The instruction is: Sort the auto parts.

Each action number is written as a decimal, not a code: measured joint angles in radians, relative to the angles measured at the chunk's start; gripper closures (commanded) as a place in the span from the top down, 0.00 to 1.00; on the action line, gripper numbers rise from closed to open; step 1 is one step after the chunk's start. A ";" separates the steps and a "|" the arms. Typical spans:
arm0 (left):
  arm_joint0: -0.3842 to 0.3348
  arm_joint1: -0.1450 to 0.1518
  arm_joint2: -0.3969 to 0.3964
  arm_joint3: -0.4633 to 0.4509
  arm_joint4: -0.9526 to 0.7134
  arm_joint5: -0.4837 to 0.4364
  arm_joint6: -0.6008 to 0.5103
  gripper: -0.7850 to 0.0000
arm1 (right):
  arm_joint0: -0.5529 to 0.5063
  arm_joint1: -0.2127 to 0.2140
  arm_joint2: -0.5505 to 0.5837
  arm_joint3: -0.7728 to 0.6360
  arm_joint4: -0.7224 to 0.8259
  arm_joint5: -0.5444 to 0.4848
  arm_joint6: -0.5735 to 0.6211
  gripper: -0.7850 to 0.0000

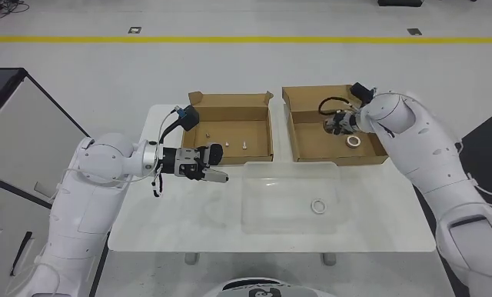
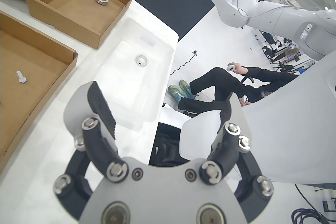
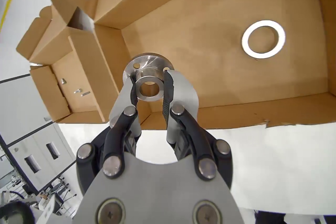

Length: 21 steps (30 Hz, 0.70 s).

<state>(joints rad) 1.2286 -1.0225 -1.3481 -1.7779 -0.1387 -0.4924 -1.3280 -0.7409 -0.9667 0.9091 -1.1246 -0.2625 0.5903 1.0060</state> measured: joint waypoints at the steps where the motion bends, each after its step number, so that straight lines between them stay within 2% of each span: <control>1: 0.000 0.000 0.000 0.000 0.000 0.000 0.000 1.00 | 0.002 -0.002 -0.004 0.015 -0.002 0.000 -0.001 0.00; 10: 0.000 0.000 0.000 0.000 0.000 0.000 0.000 1.00 | 0.026 -0.027 -0.048 0.136 -0.032 -0.013 -0.032 0.00; 21: 0.000 0.000 0.000 0.000 0.000 0.000 0.000 1.00 | 0.055 -0.077 -0.119 0.244 -0.051 -0.037 -0.083 0.00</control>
<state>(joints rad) 1.2286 -1.0225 -1.3481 -1.7779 -0.1387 -0.4924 -1.3280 -0.6861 -1.0440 0.7897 -0.8809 -0.3135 0.5533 0.9233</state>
